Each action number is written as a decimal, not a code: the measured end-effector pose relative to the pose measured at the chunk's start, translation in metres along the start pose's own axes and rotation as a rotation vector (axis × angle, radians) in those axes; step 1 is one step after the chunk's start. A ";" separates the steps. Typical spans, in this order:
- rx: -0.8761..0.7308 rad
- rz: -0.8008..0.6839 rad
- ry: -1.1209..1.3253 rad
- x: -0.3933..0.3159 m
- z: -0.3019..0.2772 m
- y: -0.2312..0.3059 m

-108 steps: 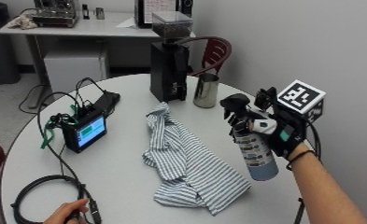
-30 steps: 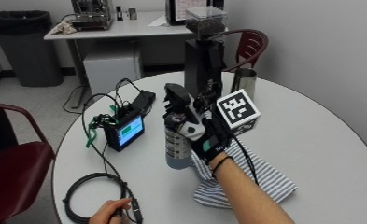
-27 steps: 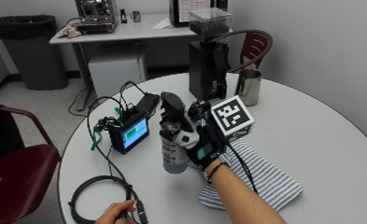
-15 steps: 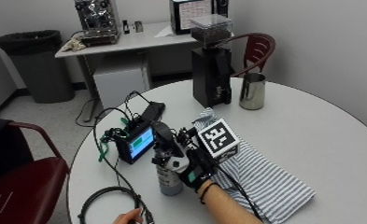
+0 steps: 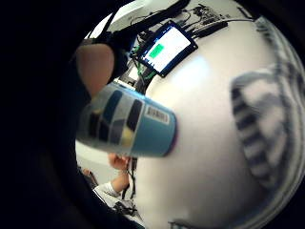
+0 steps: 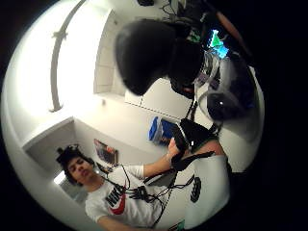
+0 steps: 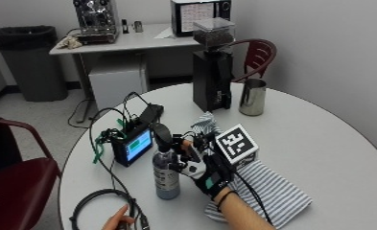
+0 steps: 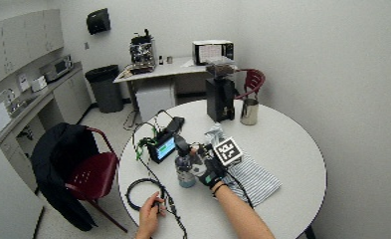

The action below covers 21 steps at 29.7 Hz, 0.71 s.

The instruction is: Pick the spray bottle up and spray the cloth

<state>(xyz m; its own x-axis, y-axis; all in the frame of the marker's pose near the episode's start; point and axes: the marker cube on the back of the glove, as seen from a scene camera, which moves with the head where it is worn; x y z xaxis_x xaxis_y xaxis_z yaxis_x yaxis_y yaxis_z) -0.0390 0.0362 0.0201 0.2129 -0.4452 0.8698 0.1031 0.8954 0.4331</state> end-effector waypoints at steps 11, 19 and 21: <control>0.013 -0.072 0.158 -0.042 -0.058 0.037; -0.007 -0.072 0.471 -0.032 -0.087 0.079; 0.000 -0.050 0.513 -0.030 -0.090 0.091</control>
<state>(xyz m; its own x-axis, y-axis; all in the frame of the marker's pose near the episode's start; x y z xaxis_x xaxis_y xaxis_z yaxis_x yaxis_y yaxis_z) 0.0520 0.1310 0.0124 0.6567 -0.4293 0.6200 0.1255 0.8729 0.4715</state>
